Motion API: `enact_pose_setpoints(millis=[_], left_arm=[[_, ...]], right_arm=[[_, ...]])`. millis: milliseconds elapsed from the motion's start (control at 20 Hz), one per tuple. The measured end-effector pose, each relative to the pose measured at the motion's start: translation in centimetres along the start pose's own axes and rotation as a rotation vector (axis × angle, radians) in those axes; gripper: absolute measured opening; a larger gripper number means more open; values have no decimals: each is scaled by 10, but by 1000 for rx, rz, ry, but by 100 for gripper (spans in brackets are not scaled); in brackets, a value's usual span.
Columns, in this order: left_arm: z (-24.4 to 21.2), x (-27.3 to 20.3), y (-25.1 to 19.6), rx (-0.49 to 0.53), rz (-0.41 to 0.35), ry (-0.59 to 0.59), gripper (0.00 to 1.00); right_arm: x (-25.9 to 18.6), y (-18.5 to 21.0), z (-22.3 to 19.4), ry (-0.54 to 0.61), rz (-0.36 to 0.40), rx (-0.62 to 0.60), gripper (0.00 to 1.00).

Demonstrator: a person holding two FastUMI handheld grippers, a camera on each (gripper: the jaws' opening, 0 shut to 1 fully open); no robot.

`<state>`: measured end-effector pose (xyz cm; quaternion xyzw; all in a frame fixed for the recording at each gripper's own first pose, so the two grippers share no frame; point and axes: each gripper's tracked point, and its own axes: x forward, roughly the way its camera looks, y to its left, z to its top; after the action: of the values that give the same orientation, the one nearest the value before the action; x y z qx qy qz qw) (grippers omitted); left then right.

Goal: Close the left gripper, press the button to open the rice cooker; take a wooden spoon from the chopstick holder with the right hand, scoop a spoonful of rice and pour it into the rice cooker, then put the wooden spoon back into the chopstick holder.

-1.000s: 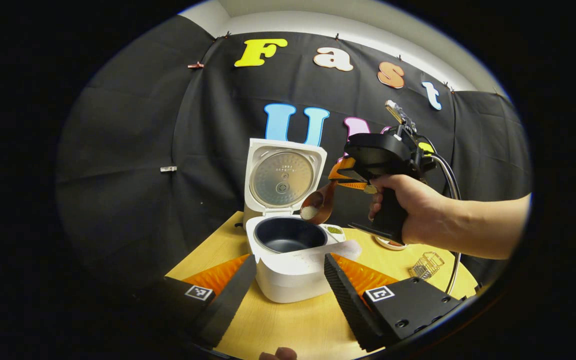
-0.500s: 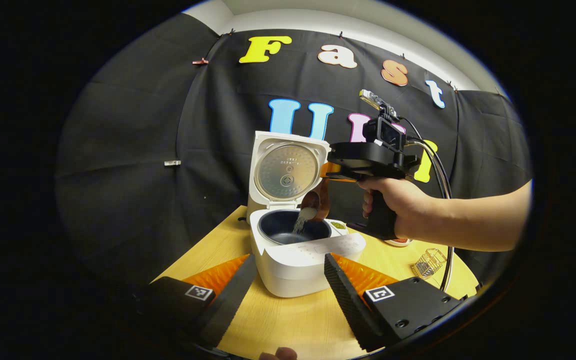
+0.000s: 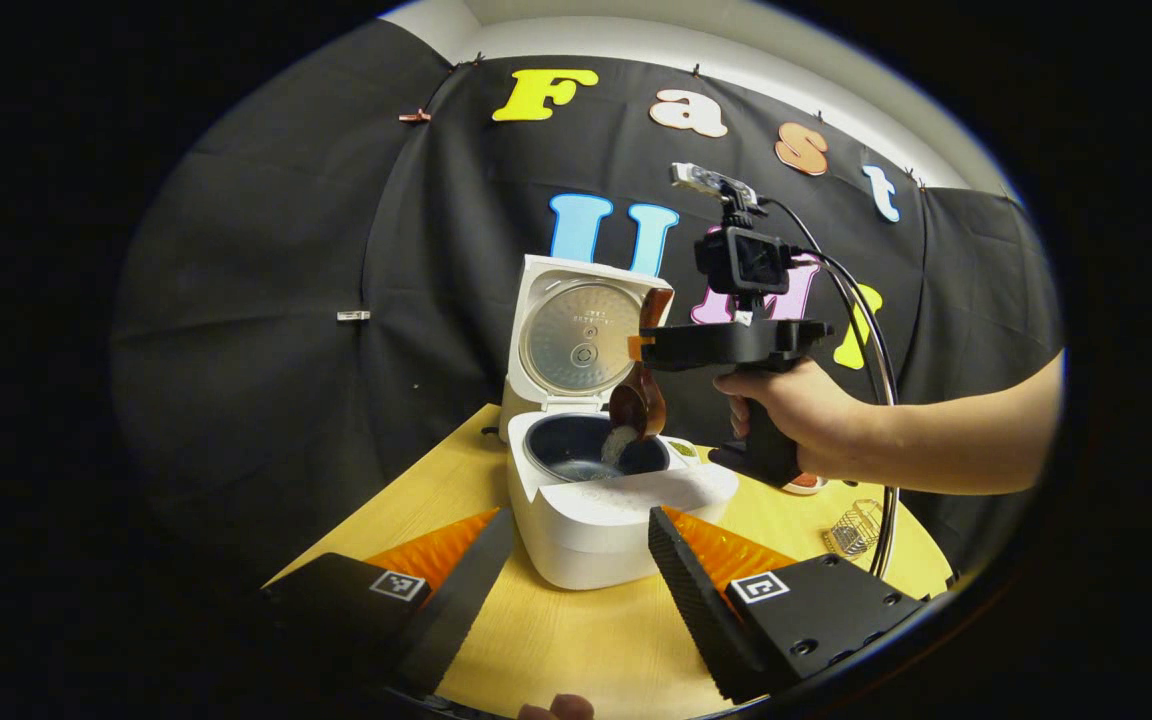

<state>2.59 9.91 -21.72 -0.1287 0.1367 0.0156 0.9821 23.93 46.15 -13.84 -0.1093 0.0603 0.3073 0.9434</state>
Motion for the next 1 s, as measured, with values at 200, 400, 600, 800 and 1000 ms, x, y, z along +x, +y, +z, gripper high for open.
enact_pose_setpoints(millis=[200,400,600,800,1000], left_arm=[[-1,0,-1,1,3,2,95],[2,1,-1,-2,4,1,95],[2,1,0,0,9,1,95],[3,0,1,4,17,-1,95],[2,-3,0,6,20,2,95]], right_arm=[[-6,24,4,-37,66,-164,9],[-10,46,3,-59,121,-311,9],[-19,64,-4,-88,174,-458,9],[-14,58,-9,-55,191,-421,9],[2,28,-5,9,133,-166,9]])
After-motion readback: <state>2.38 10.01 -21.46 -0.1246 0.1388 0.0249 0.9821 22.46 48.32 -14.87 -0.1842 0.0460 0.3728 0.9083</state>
